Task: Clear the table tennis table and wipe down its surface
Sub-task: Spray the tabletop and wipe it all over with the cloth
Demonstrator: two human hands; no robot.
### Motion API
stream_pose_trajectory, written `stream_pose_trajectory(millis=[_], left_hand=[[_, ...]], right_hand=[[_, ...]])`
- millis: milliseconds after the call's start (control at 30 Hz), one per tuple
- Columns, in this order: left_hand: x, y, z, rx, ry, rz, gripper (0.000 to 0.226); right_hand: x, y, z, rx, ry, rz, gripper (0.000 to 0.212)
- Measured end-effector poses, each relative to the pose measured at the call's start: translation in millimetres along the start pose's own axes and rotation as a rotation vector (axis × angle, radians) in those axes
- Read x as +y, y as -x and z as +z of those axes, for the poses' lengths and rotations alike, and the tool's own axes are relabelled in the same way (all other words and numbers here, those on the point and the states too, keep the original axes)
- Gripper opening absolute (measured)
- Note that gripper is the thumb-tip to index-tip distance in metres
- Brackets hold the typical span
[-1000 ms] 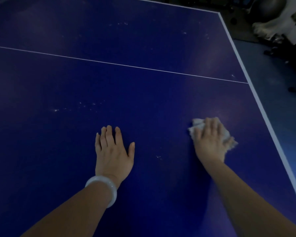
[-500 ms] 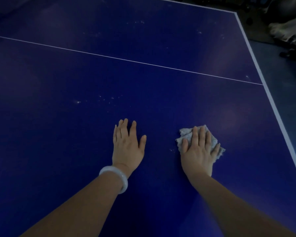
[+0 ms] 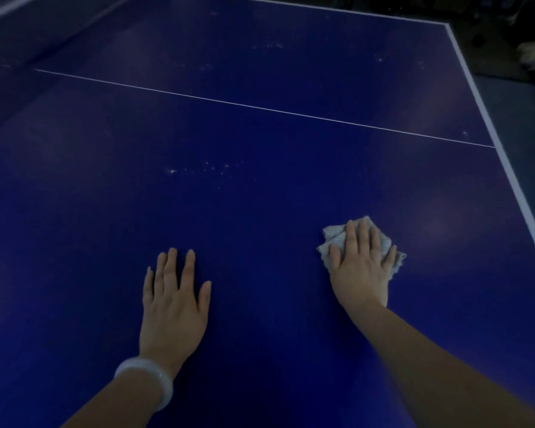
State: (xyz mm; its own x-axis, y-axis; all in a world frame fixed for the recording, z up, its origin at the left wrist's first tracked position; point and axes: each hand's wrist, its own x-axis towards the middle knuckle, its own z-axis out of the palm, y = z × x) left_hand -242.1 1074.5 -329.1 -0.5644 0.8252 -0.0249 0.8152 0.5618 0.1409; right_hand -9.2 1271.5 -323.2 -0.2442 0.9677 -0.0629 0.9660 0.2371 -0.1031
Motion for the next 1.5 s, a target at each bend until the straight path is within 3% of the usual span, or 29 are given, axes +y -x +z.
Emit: stream_pose_trajectory(millis=[167, 267, 333, 433, 500, 567, 700, 767, 800, 867, 933, 967, 1100, 1233, 1400, 1500], left_hand=[[3.4, -1.4, -5.0, 0.006, 0.015, -0.015, 0.073], [4.7, -1.2, -6.0, 0.000, 0.027, -0.024, 0.069], [4.8, -1.9, -5.4, -0.005, 0.030, -0.026, 0.070], [3.0, -2.2, -2.0, 0.014, 0.025, -0.024, 0.068], [1.9, -2.0, 1.1, 0.021, 0.020, -0.025, 0.067], [0.7, -2.6, 3.3, 0.027, 0.013, -0.020, 0.067], [-2.3, -3.3, 5.1, 0.027, 0.002, -0.013, 0.069], [-3.3, -3.5, 5.6, 0.030, 0.004, -0.013, 0.069], [-3.1, -3.6, 5.9, 0.035, 0.010, -0.012, 0.068], [-2.5, -3.7, 6.6, 0.041, 0.015, -0.010, 0.066], [-2.0, -3.4, 6.2, 0.039, 0.014, -0.012, 0.066], [-1.6, -3.2, 5.6, 0.037, 0.015, -0.014, 0.066], [-1.4, -3.2, 3.9, 0.035, 0.014, -0.014, 0.065], [-2.3, -2.9, 4.5, 0.039, 0.031, -0.005, 0.065], [-2.7, -3.1, 6.3, 0.044, 0.038, -0.010, 0.066], [-2.3, -3.3, 6.9, 0.052, 0.027, -0.011, 0.066]], right_hand=[[-28.4, 78.0, 16.4, -0.009, 0.053, -0.518, 0.061], [-12.5, 56.4, 12.2, -0.031, 0.094, -0.728, 0.057], [9.1, 14.0, 4.8, -0.037, 0.093, -0.520, 0.058], [30.2, -37.7, -6.3, -0.057, 0.002, 0.035, 0.062], [14.0, -47.4, -8.2, -0.057, -0.058, 0.194, 0.063], [-21.1, -39.4, -4.3, -0.041, -0.003, 0.031, 0.063], [-68.3, 11.9, 7.4, -0.115, 0.052, -0.748, 0.062], [-46.2, 18.7, 5.2, -0.155, 0.077, -0.829, 0.059], [-27.0, 16.9, 5.1, -0.161, 0.107, -0.773, 0.058], [12.9, 20.9, 2.1, -0.136, 0.195, -0.467, 0.059], [30.3, 45.8, -0.1, -0.075, 0.111, -0.131, 0.059], [24.7, 66.2, 1.6, -0.031, 0.079, -0.077, 0.058], [-35.1, 134.7, 15.4, 0.015, 0.055, -0.288, 0.061], [-37.3, 106.4, 11.6, -0.026, 0.097, -0.460, 0.062], [22.2, 87.2, 7.1, -0.034, 0.060, 0.012, 0.065], [-4.6, 136.3, 12.7, 0.032, 0.059, -0.028, 0.064]])
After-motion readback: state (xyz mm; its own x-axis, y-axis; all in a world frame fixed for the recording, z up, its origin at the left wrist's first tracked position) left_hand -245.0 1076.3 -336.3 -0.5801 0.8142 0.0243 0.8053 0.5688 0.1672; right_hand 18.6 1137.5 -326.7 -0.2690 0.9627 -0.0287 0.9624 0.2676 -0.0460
